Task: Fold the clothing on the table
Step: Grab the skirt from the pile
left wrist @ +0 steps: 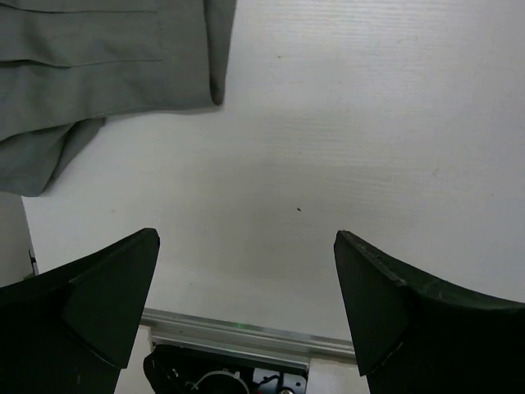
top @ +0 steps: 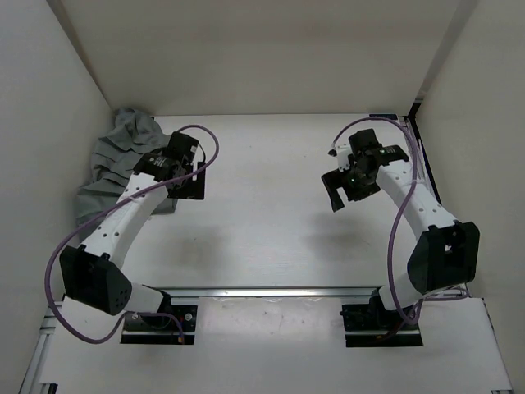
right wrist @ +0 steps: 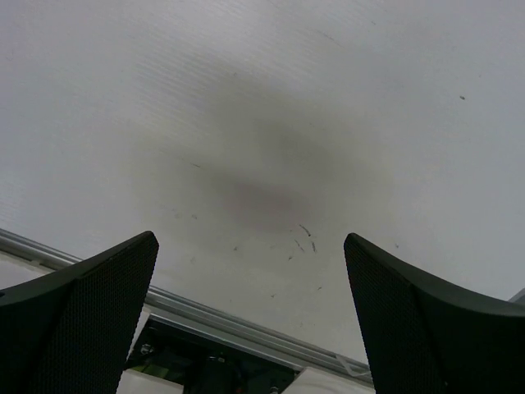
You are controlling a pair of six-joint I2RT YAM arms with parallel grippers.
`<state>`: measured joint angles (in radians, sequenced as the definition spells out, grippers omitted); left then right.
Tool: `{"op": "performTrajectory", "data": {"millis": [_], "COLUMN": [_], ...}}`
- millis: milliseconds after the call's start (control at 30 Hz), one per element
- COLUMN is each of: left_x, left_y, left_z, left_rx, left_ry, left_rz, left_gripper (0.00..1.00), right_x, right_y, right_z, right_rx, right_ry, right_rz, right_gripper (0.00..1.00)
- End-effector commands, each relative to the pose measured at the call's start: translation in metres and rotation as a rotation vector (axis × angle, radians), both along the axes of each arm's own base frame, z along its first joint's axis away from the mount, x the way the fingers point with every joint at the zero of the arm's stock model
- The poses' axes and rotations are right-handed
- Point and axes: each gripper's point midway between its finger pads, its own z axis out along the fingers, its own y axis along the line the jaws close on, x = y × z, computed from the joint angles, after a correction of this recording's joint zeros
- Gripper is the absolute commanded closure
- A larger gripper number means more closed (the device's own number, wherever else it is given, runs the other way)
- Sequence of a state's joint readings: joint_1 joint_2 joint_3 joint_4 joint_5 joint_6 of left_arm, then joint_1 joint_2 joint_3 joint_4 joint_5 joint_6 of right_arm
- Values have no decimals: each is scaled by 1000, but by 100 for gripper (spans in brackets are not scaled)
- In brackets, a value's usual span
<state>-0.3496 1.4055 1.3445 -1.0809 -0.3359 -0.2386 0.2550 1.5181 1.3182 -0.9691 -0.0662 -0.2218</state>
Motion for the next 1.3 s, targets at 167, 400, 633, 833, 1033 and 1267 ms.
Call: {"op": "performTrajectory", "data": {"millis": [167, 400, 633, 833, 1033, 1267], "left_x": [-6, 22, 48, 53, 46, 57], "left_y": [66, 87, 94, 79, 83, 78], "left_z": [34, 53, -6, -60, -88, -113], "left_rx": [-3, -104, 125, 218, 272, 301], "left_ry": [-212, -455, -189, 14, 73, 91], "left_rz": [210, 251, 275, 233, 233, 244], "left_gripper": [1, 2, 2, 2, 3, 6], "right_x": [8, 15, 21, 17, 9, 13], "right_y": [-4, -24, -38, -40, -43, -73], "right_z": [19, 24, 21, 24, 19, 19], "right_rx": [-98, -80, -71, -37, 54, 131], "right_ry": [-123, -183, -262, -313, -279, -189], "right_rz": [53, -19, -34, -55, -125, -281], "right_gripper": [1, 1, 1, 1, 1, 1]}}
